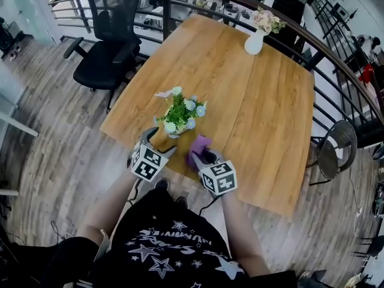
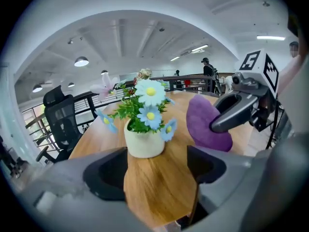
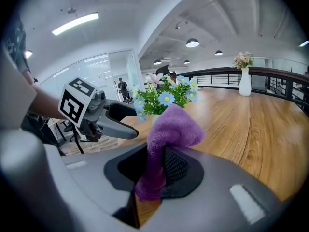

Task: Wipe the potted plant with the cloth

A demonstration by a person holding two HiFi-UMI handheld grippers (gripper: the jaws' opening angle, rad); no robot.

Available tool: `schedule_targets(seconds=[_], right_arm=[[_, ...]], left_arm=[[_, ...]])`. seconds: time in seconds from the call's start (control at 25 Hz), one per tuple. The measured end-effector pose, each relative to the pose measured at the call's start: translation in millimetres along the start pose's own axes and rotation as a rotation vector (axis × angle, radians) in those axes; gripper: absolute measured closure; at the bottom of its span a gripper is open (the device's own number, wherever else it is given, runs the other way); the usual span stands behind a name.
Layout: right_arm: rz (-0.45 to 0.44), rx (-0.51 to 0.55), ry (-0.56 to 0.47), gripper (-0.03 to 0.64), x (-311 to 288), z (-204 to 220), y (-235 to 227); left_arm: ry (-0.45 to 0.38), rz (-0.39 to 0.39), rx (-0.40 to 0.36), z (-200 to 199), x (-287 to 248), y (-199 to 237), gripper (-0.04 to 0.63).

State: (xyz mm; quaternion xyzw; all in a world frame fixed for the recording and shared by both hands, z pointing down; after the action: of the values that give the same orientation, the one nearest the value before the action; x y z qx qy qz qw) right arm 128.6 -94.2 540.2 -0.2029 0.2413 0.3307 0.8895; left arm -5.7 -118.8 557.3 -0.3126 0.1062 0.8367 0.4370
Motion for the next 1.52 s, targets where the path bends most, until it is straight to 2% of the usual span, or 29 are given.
schedule_targets(seconds=[0.24,0.52,0.56,0.64,0.92,1.2,1.4,1.52], right_arm=[[0.015,-0.046,-0.079,0.534,32.7,15.4,-4.3],[0.021,-0.078,-0.089,0.535,52.5,38.2,-6.9],[0.024,-0.076,-0.090,0.534,54.1,40.5,-6.9],[0.026,-0.075,-0.093,0.535,56.2,42.9,-4.3],[0.056,-0.090,-0.101,0.537,67.7,47.2,32.5],[0.082,-0.103,-0.131,0.537,78.8,55.4,102.7],[0.080,-0.117,-0.157,0.540,88.9,60.8,153.1],[0.091,-0.116,-0.166,0.540,97.3,68.8,179.8]], left_arm=[[-0.058,-0.060,0.043,5.8,29.9,-26.6,0.204],[-0.088,-0.043,0.057,6.2,45.3,-50.0,0.206],[-0.092,-0.040,0.061,7.0,46.5,-52.2,0.221],[-0.102,-0.043,0.060,8.7,50.4,-53.8,0.315],[-0.137,-0.025,0.080,23.7,88.4,-54.7,0.429],[-0.164,-0.003,0.077,60.5,150.5,-56.1,0.502],[-0.179,0.012,0.063,81.9,193.2,-60.2,0.583],[-0.183,0.025,0.051,95.0,216.6,-66.2,0.592]])
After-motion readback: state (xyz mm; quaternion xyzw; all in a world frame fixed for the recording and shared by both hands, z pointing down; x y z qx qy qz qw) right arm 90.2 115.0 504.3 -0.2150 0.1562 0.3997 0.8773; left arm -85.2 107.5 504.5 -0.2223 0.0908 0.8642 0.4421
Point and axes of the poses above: the fingertips, and each gripper's own axes: x backward along the fingers, y to its left, z out of its underside, the point moved 3 cm from there along x, backward along the fingers
